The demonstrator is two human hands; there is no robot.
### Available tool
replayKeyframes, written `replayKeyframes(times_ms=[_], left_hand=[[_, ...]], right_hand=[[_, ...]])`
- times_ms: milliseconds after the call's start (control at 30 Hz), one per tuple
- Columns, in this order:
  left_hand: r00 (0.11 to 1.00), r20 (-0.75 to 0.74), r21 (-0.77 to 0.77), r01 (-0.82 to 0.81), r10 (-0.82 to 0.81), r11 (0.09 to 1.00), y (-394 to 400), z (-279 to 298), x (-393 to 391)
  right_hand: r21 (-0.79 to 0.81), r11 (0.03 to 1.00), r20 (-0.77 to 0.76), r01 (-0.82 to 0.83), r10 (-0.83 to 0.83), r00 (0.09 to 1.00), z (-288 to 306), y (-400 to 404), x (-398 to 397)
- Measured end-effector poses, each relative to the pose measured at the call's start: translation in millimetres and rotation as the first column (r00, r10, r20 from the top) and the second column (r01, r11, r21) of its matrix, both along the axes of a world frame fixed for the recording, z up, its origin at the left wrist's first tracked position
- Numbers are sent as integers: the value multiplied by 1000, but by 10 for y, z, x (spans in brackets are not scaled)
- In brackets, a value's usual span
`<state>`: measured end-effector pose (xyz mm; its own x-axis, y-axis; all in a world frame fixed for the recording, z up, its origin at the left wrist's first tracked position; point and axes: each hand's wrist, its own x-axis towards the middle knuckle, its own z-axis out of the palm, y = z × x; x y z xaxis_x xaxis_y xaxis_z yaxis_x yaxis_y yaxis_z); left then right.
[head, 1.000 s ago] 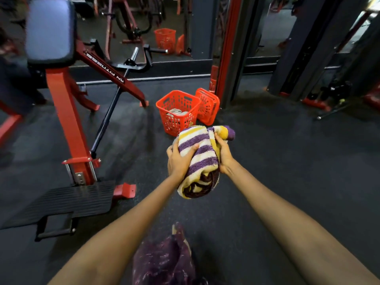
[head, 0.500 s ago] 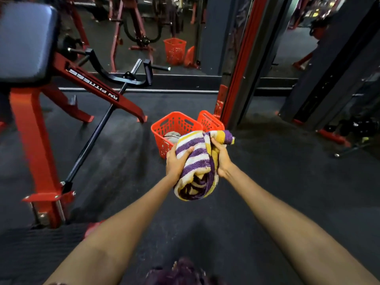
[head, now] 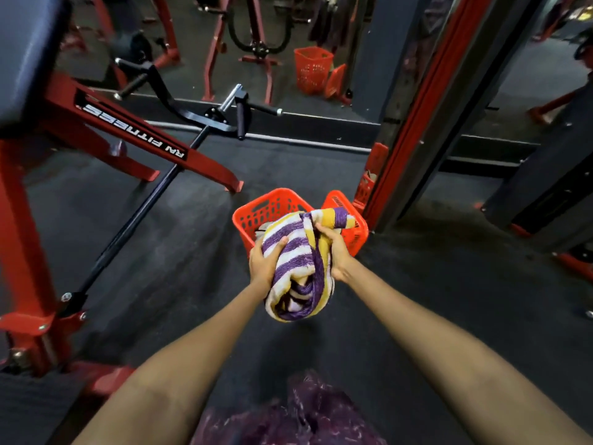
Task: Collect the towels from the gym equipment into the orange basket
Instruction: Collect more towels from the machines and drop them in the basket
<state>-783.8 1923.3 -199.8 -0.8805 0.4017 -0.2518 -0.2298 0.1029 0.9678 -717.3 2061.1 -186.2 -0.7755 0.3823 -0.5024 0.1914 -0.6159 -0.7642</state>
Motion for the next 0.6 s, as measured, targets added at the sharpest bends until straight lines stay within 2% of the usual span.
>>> replayKeyframes(times_ms=[233, 600], left_hand=[[979, 31, -32, -203, 204, 979, 666, -162, -594], [939, 144, -110, -299, 313, 948, 1607, -722, -2002]], right_hand=[[11, 985, 67, -172, 171, 983, -59, 755, -838], [-43, 966, 143, -254, 258, 955, -652, 1716, -2472]])
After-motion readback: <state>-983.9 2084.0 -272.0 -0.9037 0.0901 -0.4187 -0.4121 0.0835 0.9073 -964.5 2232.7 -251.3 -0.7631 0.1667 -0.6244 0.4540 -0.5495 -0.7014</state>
